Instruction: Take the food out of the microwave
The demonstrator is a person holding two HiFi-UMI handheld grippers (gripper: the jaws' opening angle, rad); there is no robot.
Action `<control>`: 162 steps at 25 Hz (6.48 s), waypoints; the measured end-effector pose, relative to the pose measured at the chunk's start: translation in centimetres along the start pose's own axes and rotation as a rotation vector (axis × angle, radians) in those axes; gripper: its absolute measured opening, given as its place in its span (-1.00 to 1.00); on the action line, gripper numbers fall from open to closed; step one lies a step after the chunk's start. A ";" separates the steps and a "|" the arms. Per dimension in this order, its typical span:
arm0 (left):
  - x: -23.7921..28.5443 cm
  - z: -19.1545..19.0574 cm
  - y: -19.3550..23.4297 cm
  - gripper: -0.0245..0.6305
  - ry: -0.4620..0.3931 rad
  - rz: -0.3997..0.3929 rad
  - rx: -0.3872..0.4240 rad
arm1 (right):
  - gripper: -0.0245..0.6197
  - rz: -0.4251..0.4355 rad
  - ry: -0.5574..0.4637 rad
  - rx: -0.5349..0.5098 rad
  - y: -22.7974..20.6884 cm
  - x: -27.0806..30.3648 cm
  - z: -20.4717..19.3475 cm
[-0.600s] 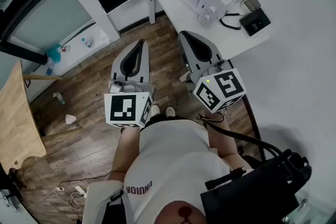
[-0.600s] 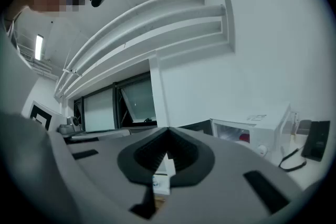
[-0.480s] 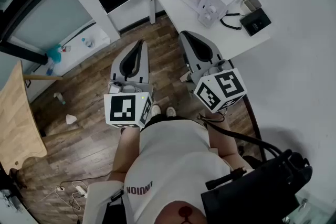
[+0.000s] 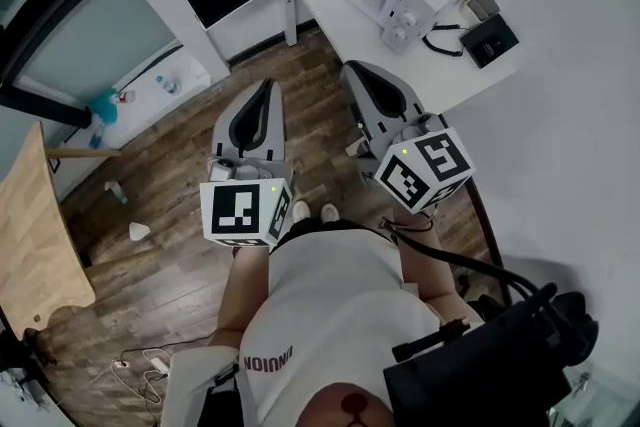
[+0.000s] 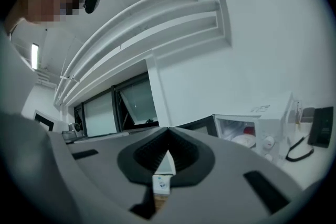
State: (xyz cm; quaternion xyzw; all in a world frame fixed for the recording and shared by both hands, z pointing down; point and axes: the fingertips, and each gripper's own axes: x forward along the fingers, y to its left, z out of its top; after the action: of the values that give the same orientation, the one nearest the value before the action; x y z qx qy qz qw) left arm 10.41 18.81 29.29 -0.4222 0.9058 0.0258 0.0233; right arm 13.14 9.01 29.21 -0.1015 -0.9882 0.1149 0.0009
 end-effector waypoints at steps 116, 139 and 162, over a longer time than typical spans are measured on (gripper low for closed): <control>39.0 -28.0 3.4 -0.40 0.852 -0.567 -0.584 | -0.86 -0.602 0.069 0.072 -25.4 18.6 -1.4; 40.3 -30.3 2.7 -0.41 0.935 -0.469 -0.885 | -0.86 -0.624 0.101 0.064 -26.0 18.4 -1.6; 40.1 -29.3 2.4 -0.82 0.894 -0.444 -1.155 | -0.86 -0.649 0.098 0.078 -26.3 18.1 -1.8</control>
State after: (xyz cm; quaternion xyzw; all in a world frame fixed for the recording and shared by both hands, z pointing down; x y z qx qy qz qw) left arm -17.85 -12.22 56.05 -0.5097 0.5658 0.3167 -0.5655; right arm -9.78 -12.04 36.55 0.2134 -0.9626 0.1416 0.0890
